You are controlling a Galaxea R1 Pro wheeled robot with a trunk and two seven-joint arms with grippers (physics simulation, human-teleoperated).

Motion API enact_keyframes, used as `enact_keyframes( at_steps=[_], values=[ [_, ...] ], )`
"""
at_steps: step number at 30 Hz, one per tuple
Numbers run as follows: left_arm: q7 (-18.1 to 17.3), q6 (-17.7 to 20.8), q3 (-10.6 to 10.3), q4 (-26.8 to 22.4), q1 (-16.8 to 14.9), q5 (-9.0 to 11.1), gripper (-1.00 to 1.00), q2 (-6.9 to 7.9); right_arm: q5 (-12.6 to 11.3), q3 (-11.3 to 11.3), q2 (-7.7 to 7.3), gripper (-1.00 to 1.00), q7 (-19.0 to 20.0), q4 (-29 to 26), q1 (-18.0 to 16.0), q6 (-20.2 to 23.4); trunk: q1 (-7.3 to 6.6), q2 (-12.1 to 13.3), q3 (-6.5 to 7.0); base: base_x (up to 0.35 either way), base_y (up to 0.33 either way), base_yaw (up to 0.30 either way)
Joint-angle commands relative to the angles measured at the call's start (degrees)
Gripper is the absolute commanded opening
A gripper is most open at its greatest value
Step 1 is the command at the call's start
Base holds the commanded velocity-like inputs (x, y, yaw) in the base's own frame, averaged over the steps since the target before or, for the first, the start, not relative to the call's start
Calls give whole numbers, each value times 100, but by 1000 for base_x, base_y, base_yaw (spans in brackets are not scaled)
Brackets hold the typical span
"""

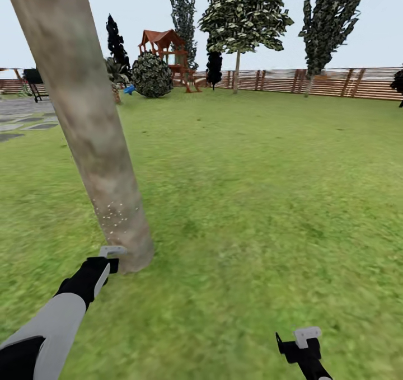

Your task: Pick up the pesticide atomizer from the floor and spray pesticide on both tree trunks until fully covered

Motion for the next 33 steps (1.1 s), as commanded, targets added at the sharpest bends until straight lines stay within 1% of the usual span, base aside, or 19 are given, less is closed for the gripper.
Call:
enact_keyframes(
  at_steps=[1, 6, 11, 13, 17, 18, 21, 22, 25, 27, 33],
  values=[
    [0, 0, -2, 0, 0, -2, -100, 0, 0, 0, 0, 100, 0, 0, 1, 0, 0, 0, 0, 305, -127, 244],
    [-8, 0, -12, -9, 61, 5, -100, -45, 0, -5, -8, 100, 0, -4, 1, 0, 0, 0, 0, 236, -168, 41],
    [-8, 16, -5, -9, 65, 2, -100, -46, 0, -2, -8, 100, -3, -1, 1, 0, 0, 0, 0, -65, -265, 18],
    [10, 18, 1, -1, 73, 3, -100, -29, 0, -2, -9, 100, -5, 0, 1, 0, 0, 0, 0, -108, -262, 211],
    [-14, 33, -10, -9, 79, 186, -100, -59, 0, -7, -14, 100, -6, 0, 2, 0, 0, 0, 0, -127, -134, 265],
    [-27, 40, -14, 15, 79, 197, -100, -62, 0, -5, -16, 100, -3, 0, 2, 0, 0, 0, 0, -18, -16, 275],
    [-35, 49, -15, 226, 79, 204, -100, -45, 0, -1, -11, 100, -1, 1, 2, 0, 0, 0, 0, -6, -6, 274],
    [-10, 29, -24, 464, 79, 198, -100, -55, 0, 0, -9, 100, 0, 0, 2, 0, 0, 0, 0, -1, -1, 88],
    [1, 14, -22, 649, 79, 211, -100, -72, 0, 0, -12, 100, 0, 7, 1, 0, 0, 0, 0, 0, 0, 28],
    [46, -17, -19, 870, 79, 206, -100, -76, 0, -2, -17, 100, 0, 9, 2, 0, 0, 0, 0, 63, -39, 4],
    [47, -32, -28, 946, 79, 150, -100, -61, 0, -5, -26, 100, 0, 9, 1, 0, 0, 0, 0, 220, -152, 0]
  ],
)
